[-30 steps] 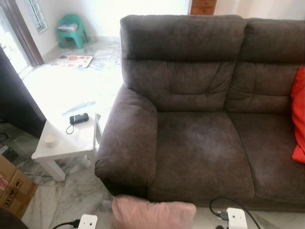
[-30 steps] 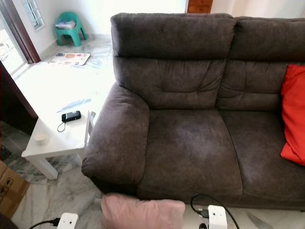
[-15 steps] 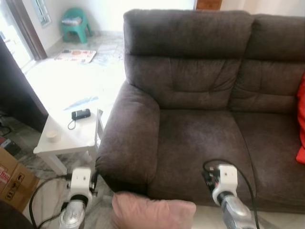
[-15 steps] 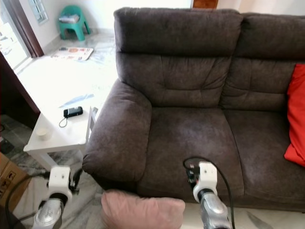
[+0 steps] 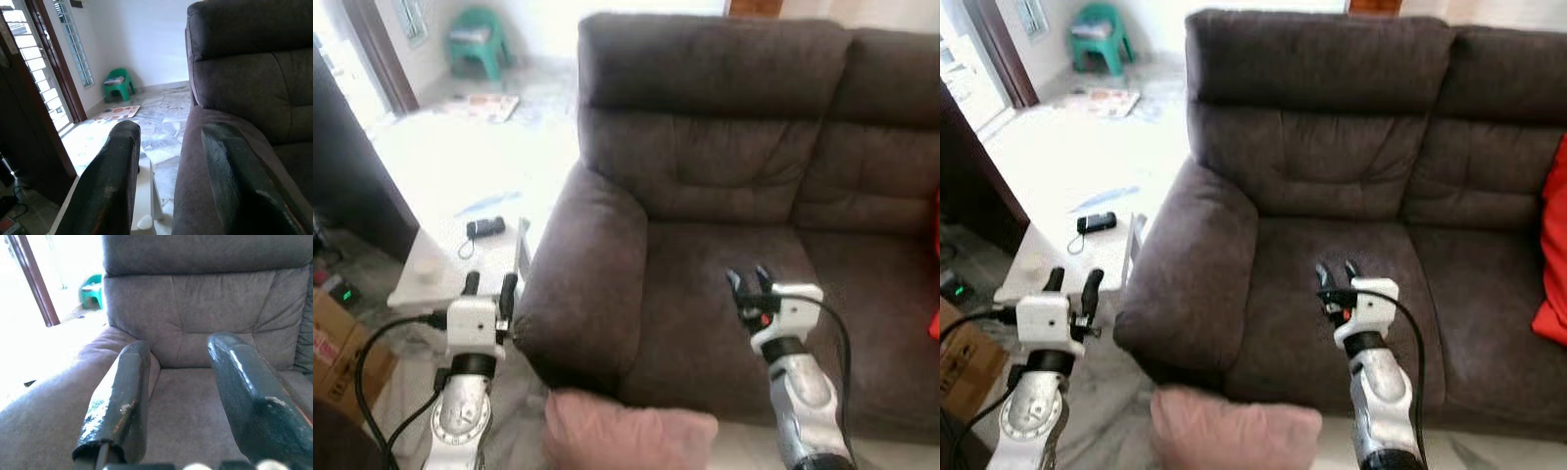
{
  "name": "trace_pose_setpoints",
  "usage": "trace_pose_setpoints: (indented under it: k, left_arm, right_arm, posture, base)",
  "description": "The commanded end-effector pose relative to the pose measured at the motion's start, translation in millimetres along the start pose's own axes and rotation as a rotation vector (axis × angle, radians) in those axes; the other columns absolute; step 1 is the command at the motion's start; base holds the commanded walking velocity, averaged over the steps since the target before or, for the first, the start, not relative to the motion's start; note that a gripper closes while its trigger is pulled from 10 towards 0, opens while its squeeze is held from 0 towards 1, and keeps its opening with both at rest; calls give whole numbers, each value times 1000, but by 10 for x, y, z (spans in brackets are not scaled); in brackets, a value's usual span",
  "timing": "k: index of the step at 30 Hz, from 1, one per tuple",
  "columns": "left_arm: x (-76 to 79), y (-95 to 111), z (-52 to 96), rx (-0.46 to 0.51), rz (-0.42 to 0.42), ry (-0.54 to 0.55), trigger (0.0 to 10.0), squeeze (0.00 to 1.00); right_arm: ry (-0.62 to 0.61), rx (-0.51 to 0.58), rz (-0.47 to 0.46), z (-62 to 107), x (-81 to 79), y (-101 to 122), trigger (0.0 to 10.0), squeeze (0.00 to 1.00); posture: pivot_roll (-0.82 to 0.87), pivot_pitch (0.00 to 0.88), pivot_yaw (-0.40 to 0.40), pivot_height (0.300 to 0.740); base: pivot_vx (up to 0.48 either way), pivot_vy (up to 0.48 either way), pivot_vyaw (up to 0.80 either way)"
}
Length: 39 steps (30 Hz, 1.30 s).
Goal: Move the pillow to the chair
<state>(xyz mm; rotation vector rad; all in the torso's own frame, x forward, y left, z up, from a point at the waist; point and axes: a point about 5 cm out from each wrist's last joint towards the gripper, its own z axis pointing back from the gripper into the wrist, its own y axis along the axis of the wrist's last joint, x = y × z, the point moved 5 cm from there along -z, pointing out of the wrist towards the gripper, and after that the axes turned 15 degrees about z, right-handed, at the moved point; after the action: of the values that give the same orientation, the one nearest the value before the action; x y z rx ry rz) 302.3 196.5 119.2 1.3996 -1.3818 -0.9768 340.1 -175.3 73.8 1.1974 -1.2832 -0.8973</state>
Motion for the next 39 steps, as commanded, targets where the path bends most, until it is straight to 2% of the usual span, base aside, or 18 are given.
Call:
trace_pose_setpoints:
  k: [1,4,6,11,16,20,26,34,39]
  left_arm:
    - [9,0,16,-12,1,8,10000,0]
    - [-9,-6,15,-24,-3,11,10000,0]
    - [-38,13,21,-35,-1,21,10000,0]
    - [15,7,3,-47,13,4,10000,0]
    - [68,-17,-36,-65,23,-20,10000,0]
    - [148,-42,-66,-84,15,-66,10000,0]
    - [135,-56,-67,-96,7,-66,10000,0]
    - [117,-54,-92,-100,9,-58,10000,0]
    - [109,-38,-115,-95,11,-51,10000,0]
  right_arm:
    - [43,-9,19,11,-82,-25,10000,0]
    - [42,-3,22,-17,-72,20,10000,0]
    - [1,12,5,-54,3,109,10000,0]
    - [-13,16,-9,-73,10,126,10000,0]
    - [26,8,-18,-64,-101,114,10000,0]
    - [139,11,31,-59,-254,111,10000,0]
    - [175,11,69,-93,-243,123,10000,0]
    - [110,16,32,-153,-192,163,10000,0]
    - [120,27,29,-165,-239,193,10000,0]
  posture:
    - [52,0,0,740]
    - [57,0,-5,740]
    - [50,0,-4,740]
    - [51,0,-2,740]
    - [50,0,-4,740]
    - [55,0,-10,740]
    - [57,0,-12,740]
    - [64,13,-7,740]
    - [64,21,-7,740]
  base:
    - [0,0,0]
    - [0,0,0]
    - [0,0,0]
    - [0,0,0]
    - [0,0,0]
    - [0,0,0]
    - [0,0,0]
    - [0,0,0]
    - [0,0,0]
